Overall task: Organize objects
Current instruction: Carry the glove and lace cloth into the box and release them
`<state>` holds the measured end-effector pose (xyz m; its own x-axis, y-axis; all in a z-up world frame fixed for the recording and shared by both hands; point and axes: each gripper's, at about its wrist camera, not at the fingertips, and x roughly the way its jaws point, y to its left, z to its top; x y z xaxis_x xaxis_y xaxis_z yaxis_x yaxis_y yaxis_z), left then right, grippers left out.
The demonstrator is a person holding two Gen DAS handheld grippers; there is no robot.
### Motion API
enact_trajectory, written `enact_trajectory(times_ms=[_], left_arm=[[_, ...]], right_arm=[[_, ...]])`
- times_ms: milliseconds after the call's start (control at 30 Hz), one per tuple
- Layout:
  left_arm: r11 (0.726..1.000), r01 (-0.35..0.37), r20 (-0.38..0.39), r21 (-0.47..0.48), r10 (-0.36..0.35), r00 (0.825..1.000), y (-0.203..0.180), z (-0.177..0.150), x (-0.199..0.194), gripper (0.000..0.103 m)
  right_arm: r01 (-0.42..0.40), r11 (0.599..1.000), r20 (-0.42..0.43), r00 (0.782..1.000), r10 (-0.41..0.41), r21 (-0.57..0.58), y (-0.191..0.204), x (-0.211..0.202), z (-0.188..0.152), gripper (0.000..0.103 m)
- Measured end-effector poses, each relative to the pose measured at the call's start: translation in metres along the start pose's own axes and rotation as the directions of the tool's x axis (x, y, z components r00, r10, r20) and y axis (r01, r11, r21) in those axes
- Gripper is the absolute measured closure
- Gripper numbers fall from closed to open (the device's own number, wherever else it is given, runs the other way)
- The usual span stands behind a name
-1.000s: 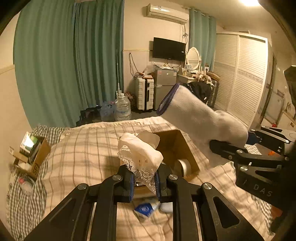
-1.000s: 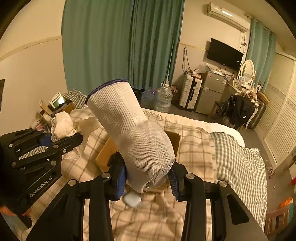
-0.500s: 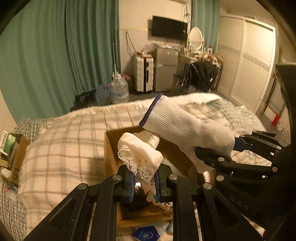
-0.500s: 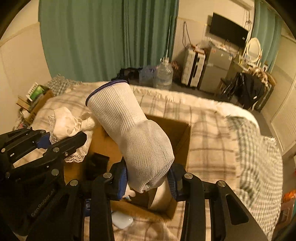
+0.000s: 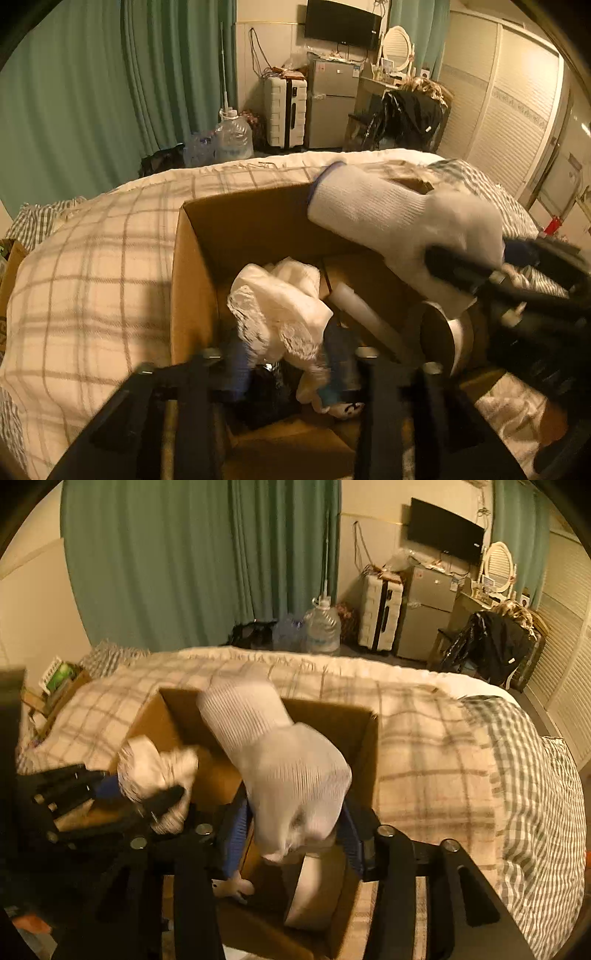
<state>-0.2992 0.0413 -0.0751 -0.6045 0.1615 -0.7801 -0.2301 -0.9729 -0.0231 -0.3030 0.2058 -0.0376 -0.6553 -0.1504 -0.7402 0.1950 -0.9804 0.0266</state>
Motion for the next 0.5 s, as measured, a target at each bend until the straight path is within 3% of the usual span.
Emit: enact_trajectory(times_ms=[33, 100, 233, 400, 500], left_arm=[[1.0, -0.008, 0.008, 0.004, 0.008, 1.0, -0.001, -0.002, -0.004, 0.041], [1.0, -0.018, 0.022, 0.015, 0.018, 1.0, -0.003, -0.005, -0.016, 0.034], [0.999, -0.037, 0.063, 0.012, 0.036, 0.997, -0.005, -0.008, -0.05, 0.02], [0.999, -0.041, 0.137, -0.017, 0.043, 0.99, -0.001, -0.007, -0.108, 0.009], [0.998, -0.061, 0.203, -0.014, 0.063, 0.977, -0.002, -0.008, -0.147, 0.0]], right_arm=[[-0.005, 1.0, 0.006, 1.0, 0.005, 0.009, -0.001, -0.006, 0.001, 0.056], [-0.011, 1.0, 0.021, 1.0, 0.011, 0.021, -0.001, -0.018, 0.002, 0.053], [0.017, 1.0, 0.063, 0.998, -0.018, 0.013, 0.003, -0.058, 0.001, 0.037], [0.052, 0.999, 0.135, 0.989, -0.053, 0.014, 0.007, -0.12, 0.001, 0.019], [0.057, 0.998, 0.184, 0.981, -0.061, 0.026, 0.01, -0.16, 0.001, 0.014]])
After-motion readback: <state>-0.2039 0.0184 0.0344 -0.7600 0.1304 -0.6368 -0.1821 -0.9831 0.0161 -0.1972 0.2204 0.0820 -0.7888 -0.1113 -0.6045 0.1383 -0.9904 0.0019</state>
